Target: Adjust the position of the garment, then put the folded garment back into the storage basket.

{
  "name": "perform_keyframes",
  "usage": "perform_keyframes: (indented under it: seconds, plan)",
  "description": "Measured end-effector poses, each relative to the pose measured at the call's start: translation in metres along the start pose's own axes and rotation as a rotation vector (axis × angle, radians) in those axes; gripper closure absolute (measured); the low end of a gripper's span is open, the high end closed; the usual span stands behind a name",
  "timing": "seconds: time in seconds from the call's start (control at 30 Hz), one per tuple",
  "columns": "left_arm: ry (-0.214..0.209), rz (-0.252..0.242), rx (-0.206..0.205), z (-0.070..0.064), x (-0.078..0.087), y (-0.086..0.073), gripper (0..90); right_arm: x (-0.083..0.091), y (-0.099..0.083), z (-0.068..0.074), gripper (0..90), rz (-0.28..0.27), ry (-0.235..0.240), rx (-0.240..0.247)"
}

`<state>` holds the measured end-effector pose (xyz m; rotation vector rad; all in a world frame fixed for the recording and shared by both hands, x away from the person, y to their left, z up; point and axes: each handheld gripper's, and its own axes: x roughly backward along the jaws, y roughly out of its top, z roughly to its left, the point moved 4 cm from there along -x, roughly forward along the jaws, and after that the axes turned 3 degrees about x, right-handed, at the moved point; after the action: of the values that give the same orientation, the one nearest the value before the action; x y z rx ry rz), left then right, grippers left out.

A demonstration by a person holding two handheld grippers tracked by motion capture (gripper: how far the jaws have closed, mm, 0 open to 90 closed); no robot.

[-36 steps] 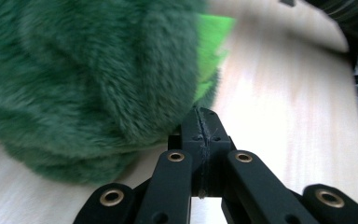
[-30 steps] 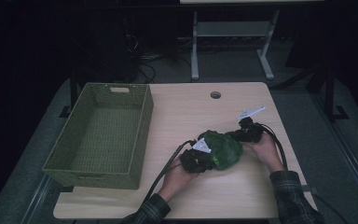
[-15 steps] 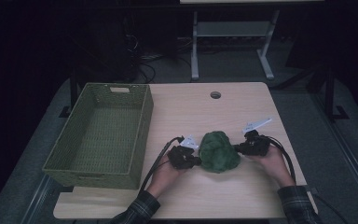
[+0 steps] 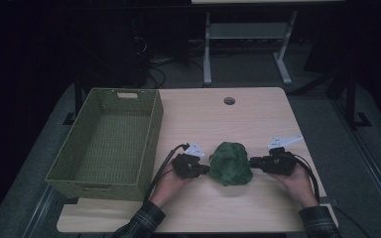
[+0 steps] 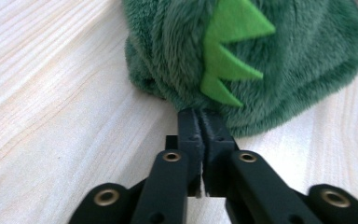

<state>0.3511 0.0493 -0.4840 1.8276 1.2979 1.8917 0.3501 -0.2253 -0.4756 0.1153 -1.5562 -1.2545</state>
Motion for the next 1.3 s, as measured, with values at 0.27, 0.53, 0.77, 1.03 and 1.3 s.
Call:
perform_keyframes:
  seconds: [0.27,0.53,0.77,1.03,1.3]
  plan:
    - [0.037,0.047,-0.068,-0.004,0.011,0.005,54.2,0.022,-0.032,-0.003,35.0,-0.027,-0.133,-0.018]
    - [0.036,0.07,-0.124,-0.01,0.019,0.02,27.7,0.023,-0.057,-0.005,11.9,0.024,-0.197,-0.041]
    - [0.034,0.076,-0.136,-0.007,0.022,0.036,19.2,0.015,-0.061,-0.004,4.8,0.044,-0.224,-0.015]
    - [-0.006,0.082,-0.157,-0.008,0.012,0.051,15.2,0.015,-0.061,-0.005,4.5,0.046,-0.219,-0.01]
    - [-0.039,0.116,-0.17,-0.006,-0.012,0.055,12.7,0.015,-0.061,-0.005,5.5,0.043,-0.221,-0.013]
